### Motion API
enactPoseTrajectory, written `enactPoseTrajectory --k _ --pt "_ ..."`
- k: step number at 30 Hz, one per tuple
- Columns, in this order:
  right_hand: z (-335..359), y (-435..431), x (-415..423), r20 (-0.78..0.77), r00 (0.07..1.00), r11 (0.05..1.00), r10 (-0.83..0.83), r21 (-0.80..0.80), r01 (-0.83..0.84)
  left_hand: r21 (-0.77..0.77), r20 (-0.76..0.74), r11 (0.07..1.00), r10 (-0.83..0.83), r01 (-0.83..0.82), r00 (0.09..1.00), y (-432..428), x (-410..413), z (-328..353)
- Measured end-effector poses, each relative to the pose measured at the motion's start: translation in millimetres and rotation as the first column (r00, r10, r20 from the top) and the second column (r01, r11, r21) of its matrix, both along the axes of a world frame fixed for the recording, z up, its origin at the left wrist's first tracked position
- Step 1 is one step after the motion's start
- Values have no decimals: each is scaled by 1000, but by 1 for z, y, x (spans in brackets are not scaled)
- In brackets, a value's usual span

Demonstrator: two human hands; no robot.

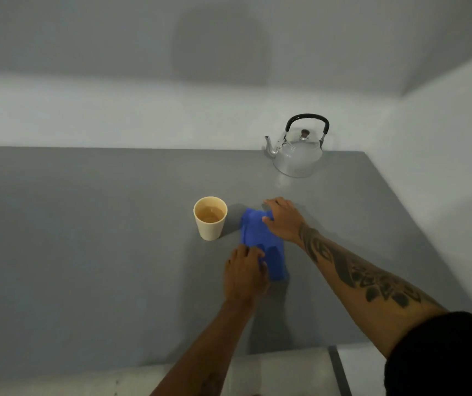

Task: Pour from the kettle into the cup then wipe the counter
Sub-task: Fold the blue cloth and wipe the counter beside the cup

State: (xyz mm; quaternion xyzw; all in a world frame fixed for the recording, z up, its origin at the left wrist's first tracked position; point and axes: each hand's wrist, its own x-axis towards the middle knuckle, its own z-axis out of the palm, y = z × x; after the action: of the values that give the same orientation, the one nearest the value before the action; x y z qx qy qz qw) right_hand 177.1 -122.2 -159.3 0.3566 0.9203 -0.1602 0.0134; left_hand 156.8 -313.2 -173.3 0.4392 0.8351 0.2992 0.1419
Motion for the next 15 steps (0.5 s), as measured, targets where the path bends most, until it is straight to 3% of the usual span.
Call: enactPoseTrajectory --k 6,13,15 --pt "-9 5 -7 95 995 996 11 -90 -3 -205 -32 979 7 -13 999 12 5 -15" --pt "0 5 -9 126 991 998 -35 -55 43 -175 -32 984 26 -32 999 10 12 -19" --pt "8 3 -10 71 997 995 -24 -99 31 -161 -29 986 45 -49 999 10 14 -21"
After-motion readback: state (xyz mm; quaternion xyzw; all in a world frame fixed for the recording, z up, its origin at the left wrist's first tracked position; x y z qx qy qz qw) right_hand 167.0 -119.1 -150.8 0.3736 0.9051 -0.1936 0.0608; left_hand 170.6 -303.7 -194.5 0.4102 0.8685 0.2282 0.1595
